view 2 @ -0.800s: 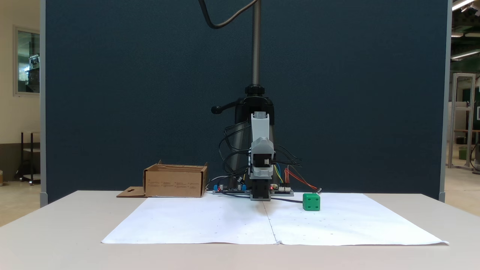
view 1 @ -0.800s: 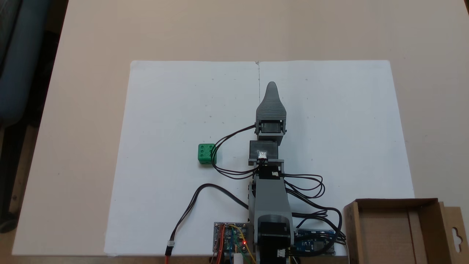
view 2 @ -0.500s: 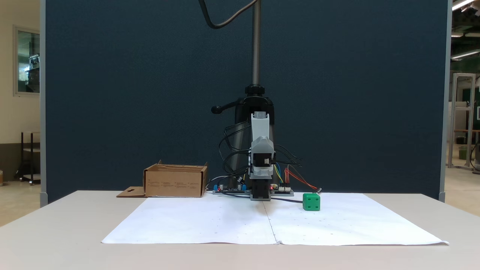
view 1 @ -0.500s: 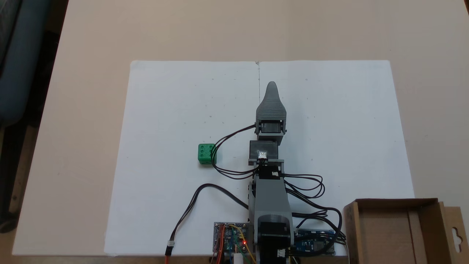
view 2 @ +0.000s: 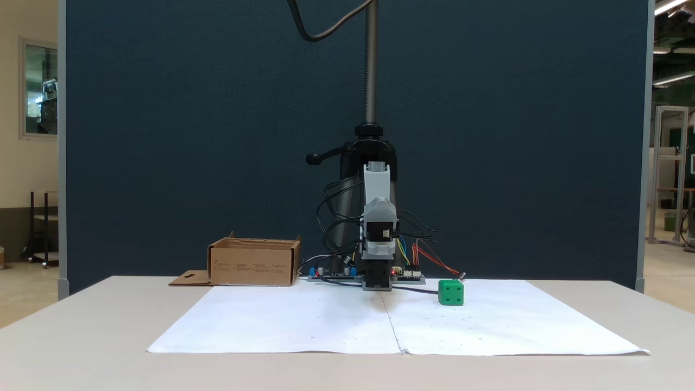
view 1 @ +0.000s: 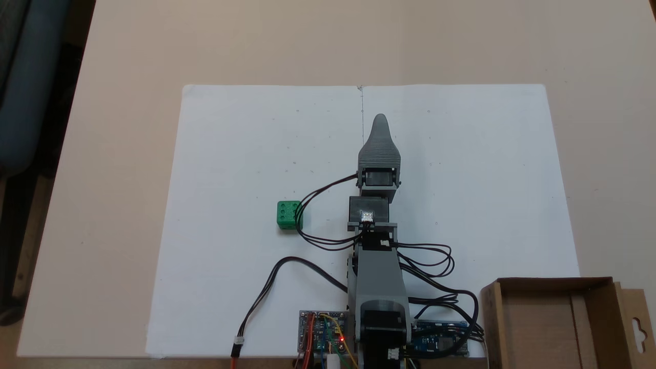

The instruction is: Grasp a green dice and put it in the bin.

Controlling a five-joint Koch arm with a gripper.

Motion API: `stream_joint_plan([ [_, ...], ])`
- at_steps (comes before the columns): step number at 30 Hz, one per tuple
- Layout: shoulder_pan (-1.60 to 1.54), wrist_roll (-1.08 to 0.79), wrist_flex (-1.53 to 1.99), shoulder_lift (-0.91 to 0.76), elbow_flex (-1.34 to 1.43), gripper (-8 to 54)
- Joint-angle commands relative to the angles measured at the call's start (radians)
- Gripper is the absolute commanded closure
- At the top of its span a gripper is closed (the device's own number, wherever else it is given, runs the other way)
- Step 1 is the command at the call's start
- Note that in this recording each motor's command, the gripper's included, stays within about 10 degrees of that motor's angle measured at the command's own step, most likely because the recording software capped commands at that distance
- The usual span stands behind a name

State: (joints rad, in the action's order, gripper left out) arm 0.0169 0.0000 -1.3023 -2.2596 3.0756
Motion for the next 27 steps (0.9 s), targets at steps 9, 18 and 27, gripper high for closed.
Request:
stream_joint_plan([
  [9,0.009,-0.08,-0.146,-0.109,0.052,1.7],
  [18,0.011,-0.084,-0.138,-0.107,0.052,1.7],
  [27,0.009,-0.086,-0.14,-0.109,0.051,1.7],
])
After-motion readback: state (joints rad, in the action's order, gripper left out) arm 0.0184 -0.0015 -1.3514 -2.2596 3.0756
